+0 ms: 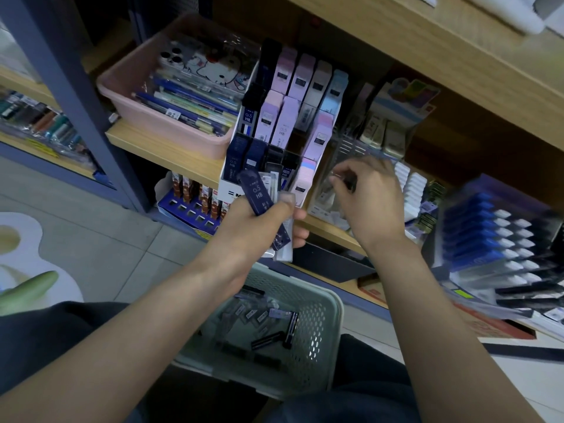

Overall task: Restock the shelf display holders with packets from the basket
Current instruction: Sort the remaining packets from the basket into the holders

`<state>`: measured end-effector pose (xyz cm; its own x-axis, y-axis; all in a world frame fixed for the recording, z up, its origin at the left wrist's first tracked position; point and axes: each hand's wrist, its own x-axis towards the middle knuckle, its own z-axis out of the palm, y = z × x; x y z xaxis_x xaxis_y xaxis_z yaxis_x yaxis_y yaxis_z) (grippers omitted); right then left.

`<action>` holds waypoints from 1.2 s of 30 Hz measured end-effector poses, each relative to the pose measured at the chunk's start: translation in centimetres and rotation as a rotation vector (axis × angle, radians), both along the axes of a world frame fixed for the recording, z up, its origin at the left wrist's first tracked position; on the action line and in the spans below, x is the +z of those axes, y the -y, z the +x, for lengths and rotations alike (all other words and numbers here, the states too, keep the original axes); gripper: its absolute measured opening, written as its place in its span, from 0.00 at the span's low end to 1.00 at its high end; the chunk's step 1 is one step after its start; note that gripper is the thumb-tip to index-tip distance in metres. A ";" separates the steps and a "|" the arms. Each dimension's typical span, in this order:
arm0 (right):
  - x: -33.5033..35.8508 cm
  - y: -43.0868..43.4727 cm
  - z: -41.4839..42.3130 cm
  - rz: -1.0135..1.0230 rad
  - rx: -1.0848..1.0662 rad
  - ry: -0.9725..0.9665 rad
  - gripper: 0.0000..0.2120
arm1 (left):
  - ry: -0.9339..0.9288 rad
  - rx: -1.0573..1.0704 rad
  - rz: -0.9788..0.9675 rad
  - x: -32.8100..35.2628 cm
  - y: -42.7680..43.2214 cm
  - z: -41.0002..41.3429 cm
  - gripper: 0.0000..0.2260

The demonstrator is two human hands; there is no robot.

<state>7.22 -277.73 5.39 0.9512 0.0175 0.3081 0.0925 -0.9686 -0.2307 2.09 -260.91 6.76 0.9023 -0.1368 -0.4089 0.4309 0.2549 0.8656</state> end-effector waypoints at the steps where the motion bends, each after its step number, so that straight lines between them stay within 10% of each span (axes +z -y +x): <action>1: 0.0 0.0 0.1 -0.011 -0.034 0.004 0.07 | -0.002 0.002 -0.008 0.0 0.0 0.0 0.04; 6: 1.0 -1.1 -0.4 0.244 -0.040 0.039 0.03 | -0.009 -0.006 -0.010 -0.3 -0.2 0.2 0.06; 15: 3.6 -4.8 -4.1 1.043 0.108 -0.692 0.08 | 0.088 0.324 0.021 -0.2 -0.5 0.8 0.08; 36: 2.5 -0.8 -1.8 0.496 -0.019 -0.056 0.08 | -0.031 0.164 -0.001 -0.5 0.0 0.5 0.08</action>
